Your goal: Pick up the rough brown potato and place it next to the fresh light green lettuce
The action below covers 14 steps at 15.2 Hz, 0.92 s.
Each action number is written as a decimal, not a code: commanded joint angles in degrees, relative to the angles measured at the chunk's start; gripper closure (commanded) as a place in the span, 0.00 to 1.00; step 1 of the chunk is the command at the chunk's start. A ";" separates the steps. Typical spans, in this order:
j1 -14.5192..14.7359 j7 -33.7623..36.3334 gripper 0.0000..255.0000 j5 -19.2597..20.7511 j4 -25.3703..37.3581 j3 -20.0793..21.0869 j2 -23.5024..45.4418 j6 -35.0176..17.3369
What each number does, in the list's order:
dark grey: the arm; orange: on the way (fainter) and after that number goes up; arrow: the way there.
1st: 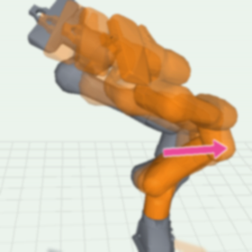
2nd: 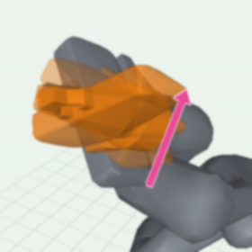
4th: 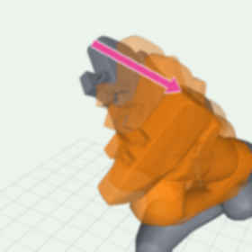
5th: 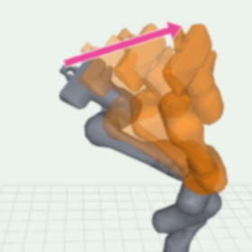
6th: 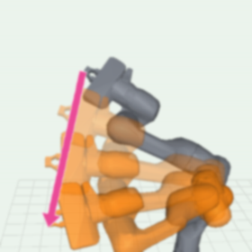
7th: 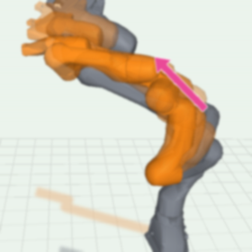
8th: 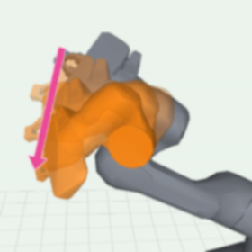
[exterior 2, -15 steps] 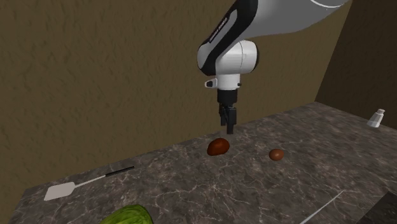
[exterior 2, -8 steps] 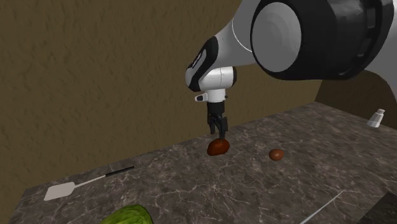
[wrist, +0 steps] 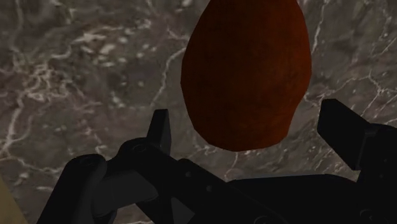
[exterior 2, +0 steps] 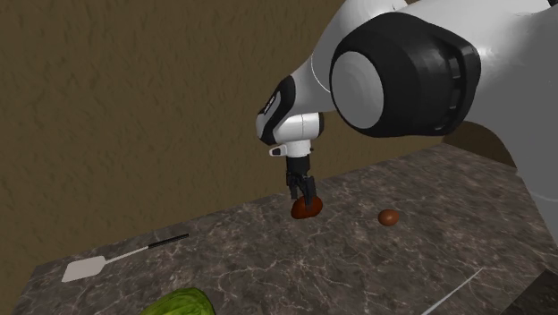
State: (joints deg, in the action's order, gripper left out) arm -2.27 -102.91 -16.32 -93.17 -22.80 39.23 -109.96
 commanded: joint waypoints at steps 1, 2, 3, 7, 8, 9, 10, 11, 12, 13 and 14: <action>0.07 -0.29 0.00 -0.34 -1.34 0.21 0.48 -1.78; 0.08 -0.29 0.00 -0.33 -1.35 0.21 0.47 -1.78; 0.07 -0.29 0.00 -0.34 -1.34 0.21 0.47 -1.78; 0.07 -0.29 0.00 -0.34 -1.34 0.21 0.48 -1.78; 0.07 -0.29 0.00 -0.34 -1.34 0.21 0.48 -1.78; 0.07 -0.29 0.00 -0.33 -1.33 0.21 0.47 -1.77; 0.07 -0.29 1.00 -0.33 -1.33 0.21 0.47 -1.77; 0.07 -0.29 1.00 -0.33 -1.33 0.21 0.47 -1.77; 0.08 -0.29 1.00 -0.34 -1.35 0.21 0.48 -1.79; 0.07 -0.29 1.00 -0.34 -1.34 0.21 0.48 -1.78; 0.07 -0.29 1.00 -0.34 -1.36 0.21 0.48 -1.79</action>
State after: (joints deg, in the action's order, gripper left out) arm -2.17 -103.20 -16.68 -94.49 -22.56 39.68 -111.73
